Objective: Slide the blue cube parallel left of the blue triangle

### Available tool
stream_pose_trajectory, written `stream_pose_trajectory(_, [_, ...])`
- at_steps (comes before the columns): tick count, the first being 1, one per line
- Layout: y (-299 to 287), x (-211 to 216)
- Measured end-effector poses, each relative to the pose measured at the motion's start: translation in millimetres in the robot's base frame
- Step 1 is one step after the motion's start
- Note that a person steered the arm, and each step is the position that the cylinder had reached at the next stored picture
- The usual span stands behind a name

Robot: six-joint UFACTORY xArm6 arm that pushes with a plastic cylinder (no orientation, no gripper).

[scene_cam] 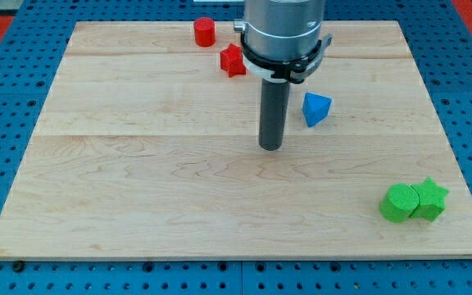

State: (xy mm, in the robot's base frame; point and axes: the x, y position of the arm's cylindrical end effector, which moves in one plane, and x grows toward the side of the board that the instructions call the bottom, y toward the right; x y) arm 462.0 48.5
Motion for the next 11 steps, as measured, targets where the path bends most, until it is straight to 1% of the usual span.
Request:
stream_pose_trajectory(2, [51, -2])
stream_pose_trajectory(3, [76, -13])
stream_pose_trajectory(4, [86, -28])
stream_pose_trajectory(5, [92, -57])
stream_pose_trajectory(7, [88, -116])
stream_pose_trajectory(8, [65, -137])
stream_pose_trajectory(9, [33, -144])
stream_pose_trajectory(11, [8, -106])
